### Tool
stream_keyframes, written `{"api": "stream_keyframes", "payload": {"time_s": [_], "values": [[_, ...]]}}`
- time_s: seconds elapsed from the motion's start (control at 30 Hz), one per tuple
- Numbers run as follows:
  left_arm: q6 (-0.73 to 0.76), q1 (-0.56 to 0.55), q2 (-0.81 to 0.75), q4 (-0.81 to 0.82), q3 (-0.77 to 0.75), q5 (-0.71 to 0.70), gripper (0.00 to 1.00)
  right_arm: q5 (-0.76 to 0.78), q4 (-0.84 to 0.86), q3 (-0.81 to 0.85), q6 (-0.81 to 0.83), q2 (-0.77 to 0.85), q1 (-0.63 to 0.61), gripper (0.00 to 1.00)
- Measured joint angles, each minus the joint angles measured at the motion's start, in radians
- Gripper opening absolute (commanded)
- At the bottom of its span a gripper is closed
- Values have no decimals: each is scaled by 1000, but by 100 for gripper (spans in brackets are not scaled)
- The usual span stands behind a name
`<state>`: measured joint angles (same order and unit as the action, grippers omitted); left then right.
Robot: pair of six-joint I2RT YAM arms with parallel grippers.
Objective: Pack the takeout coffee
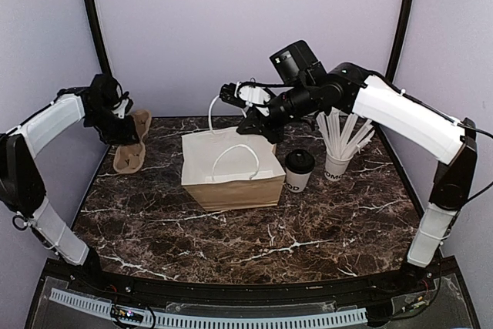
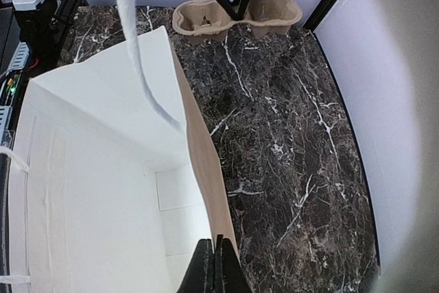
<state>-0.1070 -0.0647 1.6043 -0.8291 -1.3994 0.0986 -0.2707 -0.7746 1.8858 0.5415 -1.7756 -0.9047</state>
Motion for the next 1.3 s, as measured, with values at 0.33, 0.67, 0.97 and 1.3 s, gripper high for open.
{"api": "stream_keyframes", "payload": {"time_s": [0.33, 0.67, 0.97, 1.3], "values": [[53, -146, -361, 154, -65, 311, 32, 8, -22, 68, -3, -47, 6, 0], [-7, -203, -654, 547, 188, 634, 38, -17, -59, 82, -26, -75, 6, 0], [-92, -239, -660, 777, 202, 842, 38, -143, -114, 130, -53, -82, 6, 0], [-117, -361, -610, 811, 193, 894, 38, -261, -141, 130, -105, -92, 8, 44]]}}
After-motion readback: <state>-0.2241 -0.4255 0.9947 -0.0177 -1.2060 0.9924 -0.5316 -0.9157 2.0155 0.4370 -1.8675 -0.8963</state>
